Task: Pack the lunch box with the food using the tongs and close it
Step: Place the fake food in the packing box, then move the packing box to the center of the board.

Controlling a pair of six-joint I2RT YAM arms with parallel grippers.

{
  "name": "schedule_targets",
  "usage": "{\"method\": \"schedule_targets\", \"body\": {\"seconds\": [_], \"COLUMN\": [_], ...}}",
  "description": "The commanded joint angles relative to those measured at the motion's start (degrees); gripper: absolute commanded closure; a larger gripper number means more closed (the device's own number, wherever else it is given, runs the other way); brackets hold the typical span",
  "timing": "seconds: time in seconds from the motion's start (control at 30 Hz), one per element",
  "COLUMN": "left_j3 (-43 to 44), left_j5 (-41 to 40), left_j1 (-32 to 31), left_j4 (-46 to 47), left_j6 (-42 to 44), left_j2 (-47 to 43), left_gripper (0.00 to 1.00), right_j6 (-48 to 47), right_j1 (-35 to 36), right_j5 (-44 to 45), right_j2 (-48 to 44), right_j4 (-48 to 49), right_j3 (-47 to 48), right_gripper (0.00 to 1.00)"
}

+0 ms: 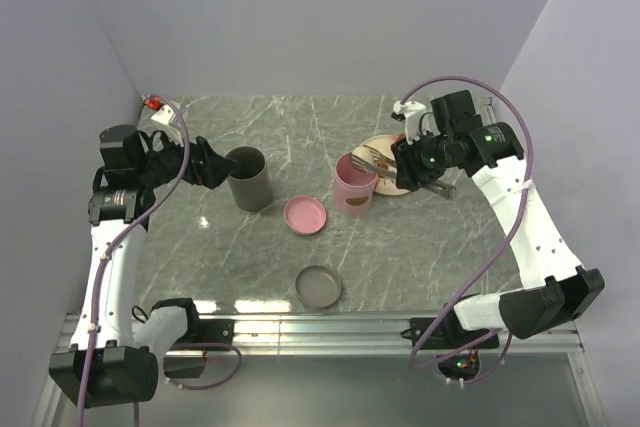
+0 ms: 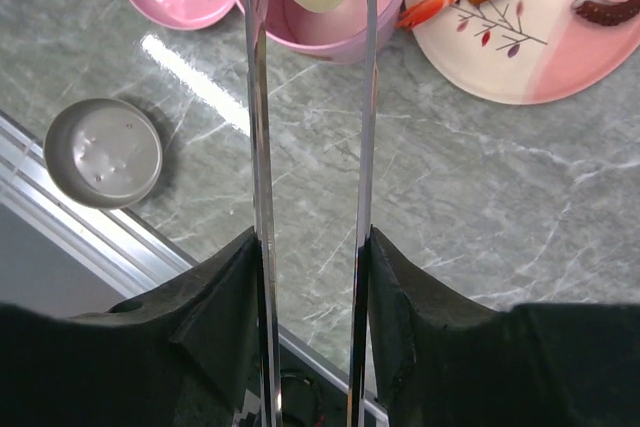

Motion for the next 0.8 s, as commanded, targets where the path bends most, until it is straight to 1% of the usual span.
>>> {"method": "schedule_targets", "body": {"seconds": [0.0, 0.1, 0.13, 0.23, 0.5, 0.6, 0.63, 0.67, 0.7, 0.77], "left_j3": [3.0, 3.5, 3.6, 3.8, 4.0, 4.4, 4.4, 4.4, 4.4, 4.3], "left_j5": [0.0, 0.1, 0.1, 0.1, 0.2, 0.1, 0.1, 0.1, 0.3, 0.4], "left_j1": [0.0, 0.0, 0.1, 0.0, 0.0, 0.0, 0.1, 0.0, 0.0, 0.1], "left_j4": [0.1, 0.3, 0.3, 0.1, 0.1, 0.0, 0.0, 0.2, 0.4, 0.7], "left_j6": [-0.2, -0.6, -0.6, -0.6, -0.8, -0.8, -1.1, -1.3, -1.4, -1.9], "left_j2": [0.2, 0.5, 0.7, 1.1, 1.3, 1.3, 1.3, 1.3, 1.3, 1.3], "left_gripper": [0.01, 0.01, 0.01, 0.01, 0.01, 0.01, 0.01, 0.01, 0.01, 0.01], "right_j6": [0.5, 0.9, 1.0, 1.2, 3.1, 3.1, 3.1, 2.8, 2.0, 0.2], "right_j1": [1.7, 2.1, 2.3, 2.7, 2.0, -3.1, -5.2, -9.9, -11.7, -14.7], "right_j5": [2.4, 2.7, 2.8, 3.8, 4.5, 3.2, 1.4, 0.3, -0.1, 2.5], "right_j2": [-0.6, 0.3, 0.4, 0.9, -0.3, -1.0, -1.0, -0.8, -0.6, -1.2], "right_j4": [2.0, 2.1, 2.3, 2.4, 3.9, 3.8, 3.4, 3.0, 1.9, 2.0], "right_j3": [-0.3, 0.0, 0.2, 0.4, 2.0, 2.2, 2.3, 2.4, 2.3, 0.4], "right_gripper": [0.50, 0.45, 0.41, 0.37, 0.37, 0.39, 0.39, 0.40, 0.40, 0.41]}}
